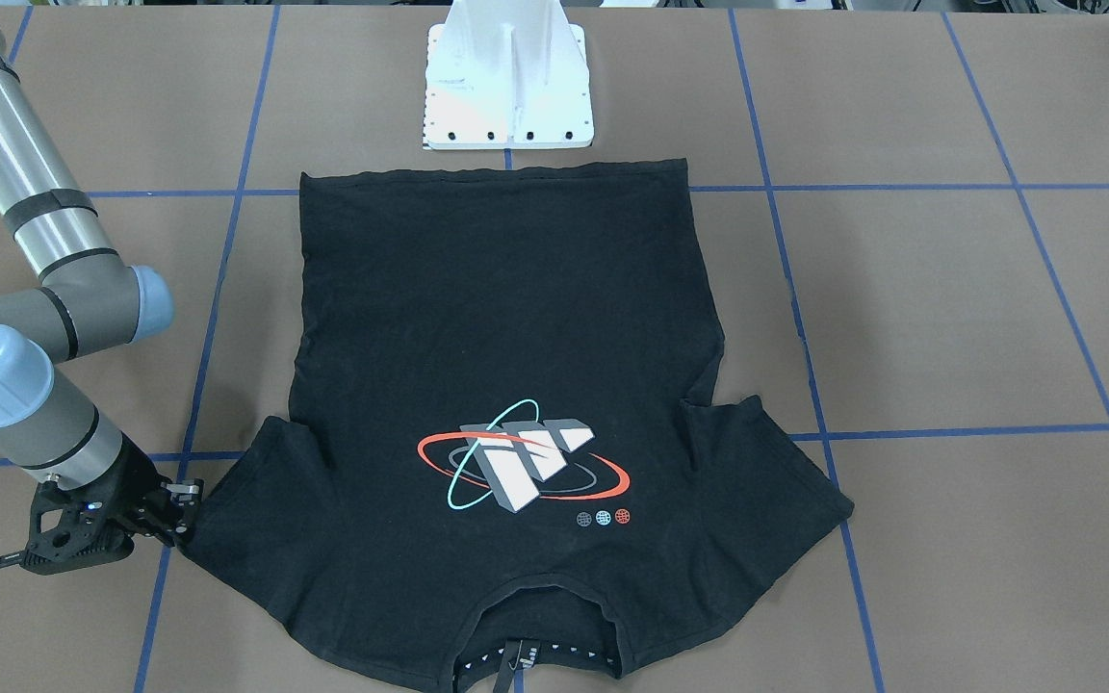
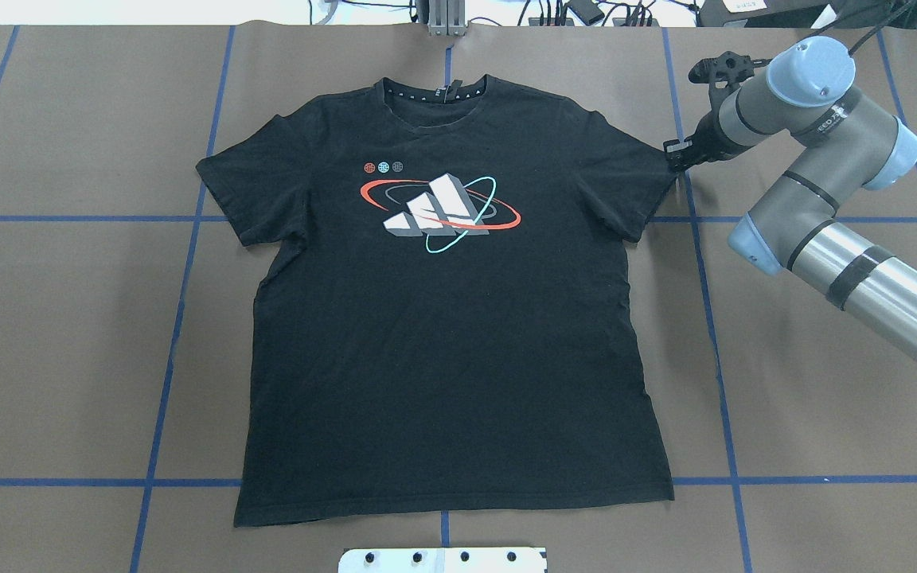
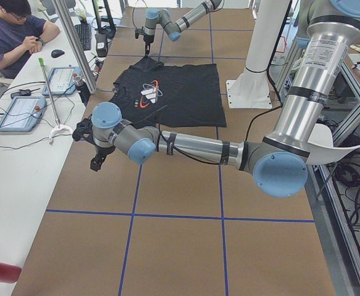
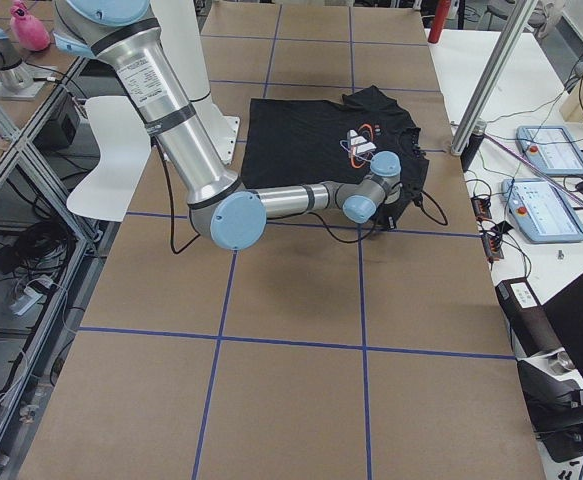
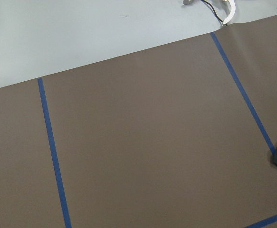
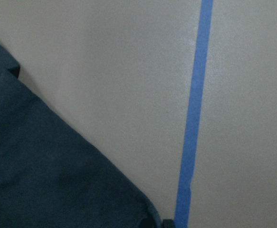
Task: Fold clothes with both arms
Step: 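Grasp the sleeve edge with the right gripper, then fold the sleeve inward toward the shirt center with the right gripper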
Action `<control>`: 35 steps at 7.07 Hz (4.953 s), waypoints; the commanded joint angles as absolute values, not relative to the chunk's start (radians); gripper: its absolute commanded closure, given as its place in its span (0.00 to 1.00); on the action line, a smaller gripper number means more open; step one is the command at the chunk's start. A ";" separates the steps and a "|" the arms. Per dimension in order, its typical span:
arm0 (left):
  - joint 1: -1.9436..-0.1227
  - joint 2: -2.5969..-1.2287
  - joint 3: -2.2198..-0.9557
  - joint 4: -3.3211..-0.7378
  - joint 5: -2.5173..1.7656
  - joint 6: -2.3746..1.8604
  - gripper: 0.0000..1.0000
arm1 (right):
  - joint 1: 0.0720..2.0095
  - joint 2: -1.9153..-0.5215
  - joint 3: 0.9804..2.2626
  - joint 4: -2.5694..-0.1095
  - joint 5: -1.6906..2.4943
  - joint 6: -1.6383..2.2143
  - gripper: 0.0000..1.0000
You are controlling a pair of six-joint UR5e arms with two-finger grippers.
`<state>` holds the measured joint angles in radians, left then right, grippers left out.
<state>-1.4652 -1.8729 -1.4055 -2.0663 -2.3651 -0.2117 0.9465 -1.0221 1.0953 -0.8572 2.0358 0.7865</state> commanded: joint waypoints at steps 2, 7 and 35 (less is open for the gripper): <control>-1.465 -1.881 -1.405 -2.065 -2.364 -0.212 0.00 | 0.966 -1.011 1.106 -0.853 2.054 0.795 1.00; -1.466 -1.882 -1.404 -2.065 -2.364 -0.212 0.00 | 0.943 -0.881 1.137 -0.856 2.231 0.845 1.00; -1.466 -1.925 -1.351 -2.072 -2.364 -0.210 0.00 | 0.861 -0.841 1.039 -0.867 2.103 0.879 0.58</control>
